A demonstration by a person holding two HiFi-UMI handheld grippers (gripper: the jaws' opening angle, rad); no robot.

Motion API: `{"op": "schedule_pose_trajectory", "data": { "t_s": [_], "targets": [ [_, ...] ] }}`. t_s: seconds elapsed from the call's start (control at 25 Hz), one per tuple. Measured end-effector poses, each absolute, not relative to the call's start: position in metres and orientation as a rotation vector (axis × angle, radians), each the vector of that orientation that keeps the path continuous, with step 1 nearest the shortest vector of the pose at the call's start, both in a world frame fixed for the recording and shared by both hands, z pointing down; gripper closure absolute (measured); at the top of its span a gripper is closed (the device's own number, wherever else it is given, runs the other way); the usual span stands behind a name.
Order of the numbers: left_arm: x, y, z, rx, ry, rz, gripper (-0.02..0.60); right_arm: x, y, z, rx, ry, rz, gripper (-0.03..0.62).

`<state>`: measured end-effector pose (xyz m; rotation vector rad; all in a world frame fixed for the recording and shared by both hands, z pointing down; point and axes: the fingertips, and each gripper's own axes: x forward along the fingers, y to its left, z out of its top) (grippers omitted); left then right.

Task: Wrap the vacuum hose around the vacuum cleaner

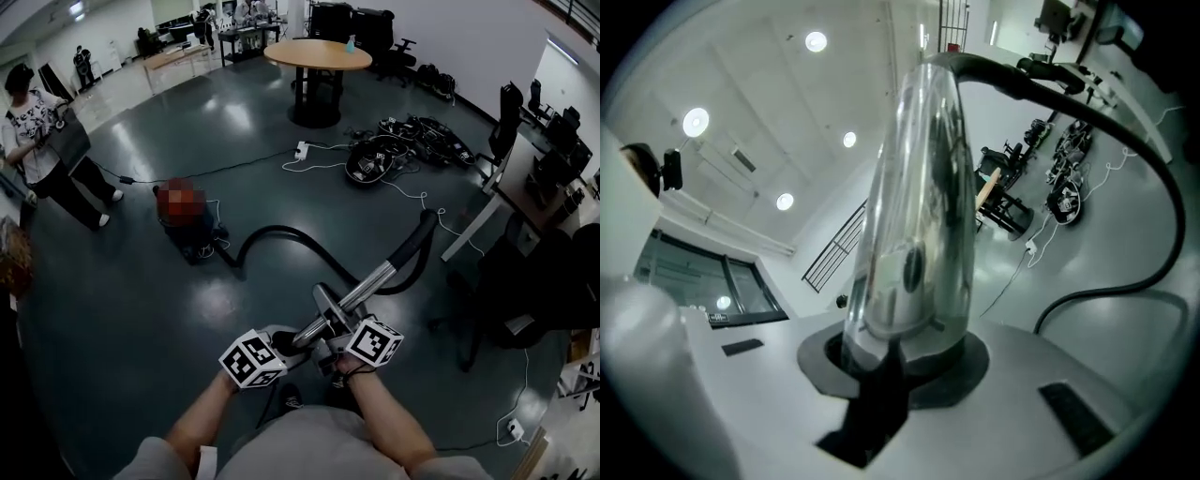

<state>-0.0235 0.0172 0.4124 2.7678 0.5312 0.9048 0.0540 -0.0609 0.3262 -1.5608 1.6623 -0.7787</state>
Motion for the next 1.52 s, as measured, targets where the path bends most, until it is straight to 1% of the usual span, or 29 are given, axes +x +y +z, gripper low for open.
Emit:
{"op": "schedule_pose_trajectory", "data": {
  "t_s": [0.12,0.28,0.4,0.52,0.76,0.92,1.12,1.52],
  "targets": [
    [-0.009,0.025,0.417,2.796,0.500,0.934,0.428,0.072,-0.058,0.331,-1.588,1.589,-0.817,0.537],
    [0.001,0.017,0.422,2.874,0.391,1.017,0.428,0.091,-0.054,0.331,-1.646,1.583,-0.811,0.537],
    [-0.003,0.006,0.422,2.858,0.332,1.089,0.380,0.129,-0.045,0.327,-1.736,1.575,-0.762,0.537],
    [-0.014,-0.008,0.422,2.845,0.256,1.161,0.351,0.165,-0.041,0.325,-1.817,1.591,-0.723,0.537],
    [-0.007,-0.019,0.423,2.833,0.137,1.226,0.351,0.204,-0.045,0.328,-1.911,1.713,-0.677,0.537],
    [0.008,-0.013,0.414,2.886,0.121,1.254,0.353,0.204,-0.053,0.333,-1.975,1.900,-0.643,0.537],
    [0.032,-0.017,0.409,2.935,0.060,1.253,0.353,0.188,-0.060,0.355,-2.031,2.275,-0.576,0.536],
    [0.068,-0.023,0.395,2.970,-0.147,1.246,0.353,0.167,-0.058,0.400,-1.906,3.070,-0.268,0.537]
  ]
}}
